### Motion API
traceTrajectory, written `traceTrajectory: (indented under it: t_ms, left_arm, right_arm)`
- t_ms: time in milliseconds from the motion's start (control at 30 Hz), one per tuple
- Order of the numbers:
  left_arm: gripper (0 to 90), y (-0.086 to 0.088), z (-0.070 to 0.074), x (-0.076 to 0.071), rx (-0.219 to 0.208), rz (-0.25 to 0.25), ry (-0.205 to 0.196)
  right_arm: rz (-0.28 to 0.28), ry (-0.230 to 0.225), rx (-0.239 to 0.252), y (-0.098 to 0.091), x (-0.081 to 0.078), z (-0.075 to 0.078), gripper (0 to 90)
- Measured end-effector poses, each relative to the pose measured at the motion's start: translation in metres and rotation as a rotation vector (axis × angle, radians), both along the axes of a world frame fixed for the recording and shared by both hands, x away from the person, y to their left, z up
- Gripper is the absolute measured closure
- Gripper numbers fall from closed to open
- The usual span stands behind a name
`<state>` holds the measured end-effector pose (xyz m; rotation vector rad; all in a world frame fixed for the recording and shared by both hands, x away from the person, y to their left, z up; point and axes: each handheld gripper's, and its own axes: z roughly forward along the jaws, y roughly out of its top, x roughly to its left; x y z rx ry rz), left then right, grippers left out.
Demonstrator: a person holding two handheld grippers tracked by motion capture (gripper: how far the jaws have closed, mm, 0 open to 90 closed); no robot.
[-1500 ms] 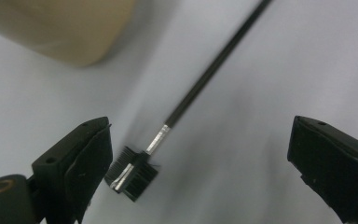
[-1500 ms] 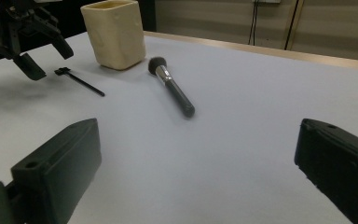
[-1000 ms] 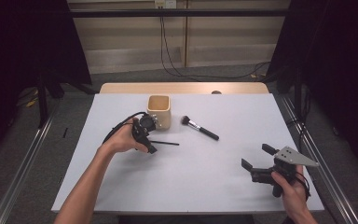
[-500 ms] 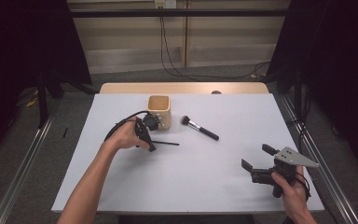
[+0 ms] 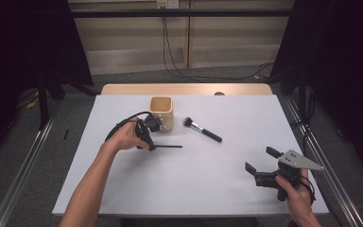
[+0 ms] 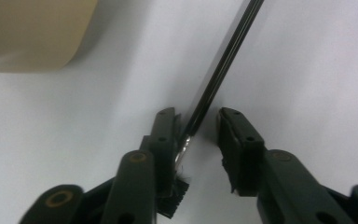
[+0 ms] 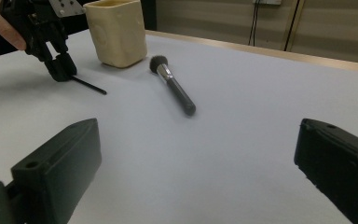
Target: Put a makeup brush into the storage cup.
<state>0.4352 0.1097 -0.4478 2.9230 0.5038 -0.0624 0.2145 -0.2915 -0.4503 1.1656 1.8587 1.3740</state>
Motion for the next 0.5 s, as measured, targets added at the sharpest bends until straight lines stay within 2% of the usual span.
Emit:
traceTrajectory:
  t_ms: [100, 133, 167, 233, 267, 300, 500]
  left_arm:
    - [72.4, -0.002, -0.0005, 0.001, 0.014, 0.013, -0.006]
    - [73.6, -0.0025, 0.0002, 0.0021, 0.019, 0.007, 0.01]
    - [74.9, -0.0033, 0.0003, 0.0019, 0.024, 0.003, 0.009]
    - [80.3, -0.0043, 0.0002, 0.0008, 0.028, 0.002, 0.003]
    - [84.1, -0.0042, 0.0001, 0.0009, 0.022, -0.002, 0.023]
    - [85.5, -0.0042, 0.0001, 0.0009, 0.022, -0.002, 0.023]
    - [85.6, -0.0019, -0.0002, 0.0027, 0.004, 0.012, 0.037]
  right_arm:
    - [0.005, 0.002, 0.0, 0.0014, 0.0003, -0.0001, 0.2]
    - [0.008, 0.001, -0.001, 0.0018, 0.0006, -0.0002, 0.2]
    - [0.013, 0.002, -0.005, 0.0021, 0.0009, -0.0002, 0.2]
    - [0.016, 0.0, -0.006, 0.0025, 0.0013, -0.0003, 0.2]
    - [0.017, 0.003, -0.001, 0.0031, 0.0022, -0.0004, 0.2]
    - [0.017, 0.003, -0.001, 0.0031, 0.0022, -0.0004, 0.2]
    - [0.018, 0.003, 0.0, 0.0025, 0.0026, -0.0003, 0.2]
